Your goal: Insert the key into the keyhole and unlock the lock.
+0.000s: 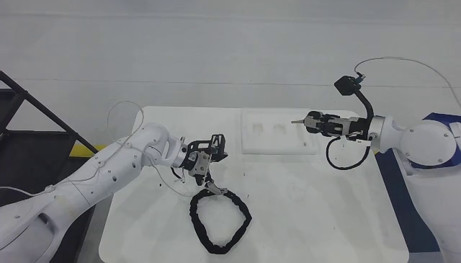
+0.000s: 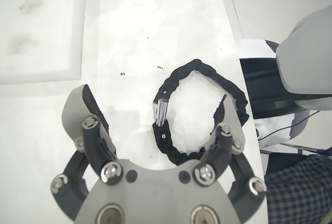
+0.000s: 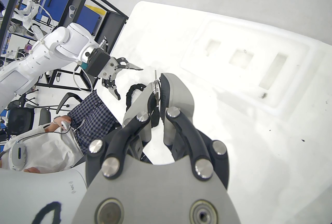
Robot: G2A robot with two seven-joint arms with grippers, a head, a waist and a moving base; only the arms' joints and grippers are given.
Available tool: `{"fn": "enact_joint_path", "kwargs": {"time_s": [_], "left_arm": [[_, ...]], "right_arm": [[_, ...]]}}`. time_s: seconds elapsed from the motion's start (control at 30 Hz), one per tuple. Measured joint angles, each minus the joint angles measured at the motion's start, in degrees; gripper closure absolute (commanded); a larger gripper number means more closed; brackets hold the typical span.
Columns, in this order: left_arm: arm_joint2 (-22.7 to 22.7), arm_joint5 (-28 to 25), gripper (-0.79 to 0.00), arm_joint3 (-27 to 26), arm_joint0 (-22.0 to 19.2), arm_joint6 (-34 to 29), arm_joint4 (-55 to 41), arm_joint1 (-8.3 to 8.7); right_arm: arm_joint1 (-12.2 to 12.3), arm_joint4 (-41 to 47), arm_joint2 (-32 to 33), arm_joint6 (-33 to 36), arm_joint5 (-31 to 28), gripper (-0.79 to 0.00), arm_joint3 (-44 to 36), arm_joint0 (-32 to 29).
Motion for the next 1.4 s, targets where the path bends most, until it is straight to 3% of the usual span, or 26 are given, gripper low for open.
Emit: {"fn": "enact_joint_path", "kwargs": {"time_s": [0.37, 0.5, 0.63, 0.77, 0.97, 1.17, 1.4], "left_arm": [[0.0, 0.0, -0.785, 0.0, 0.0, 0.0, 0.0, 0.0], [-1.9, 3.9, -0.785, -1.5, 1.3, 3.1, 2.5, 0.24], [-4.3, 5.9, -0.785, -2.3, 5.0, 10.9, 9.6, 1.42], [-6.4, 7.4, -0.785, -1.3, 10.8, 22.9, 20.0, 3.27], [-7.3, 11.3, -0.785, -0.5, 16.4, 36.4, 35.6, 4.88], [-6.1, 14.8, -0.785, 1.7, 18.5, 40.6, 44.4, 3.99], [-5.7, 15.6, -0.785, 4.0, 18.4, 41.2, 46.2, 2.16]], "right_arm": [[0.0, 0.0, 0.0, 0.0, 0.0, 0.0, 0.0, 0.0], [0.0, 0.0, 0.0, 0.0, 0.0, 0.0, 0.0, 0.0], [0.0, 0.0, 0.0, 0.0, 0.0, 0.0, 0.0, 0.0], [0.0, 0.0, 0.0, 0.0, 0.0, 0.0, 0.0, 0.0], [0.0, 0.0, 0.0, 0.0, 0.0, 0.0, 0.0, 0.0], [0.0, 0.0, 0.0, 0.0, 0.0, 0.0, 0.0, 0.0], [0.0, 0.0, 0.0, 0.0, 0.0, 0.0, 0.0, 0.0]]}}
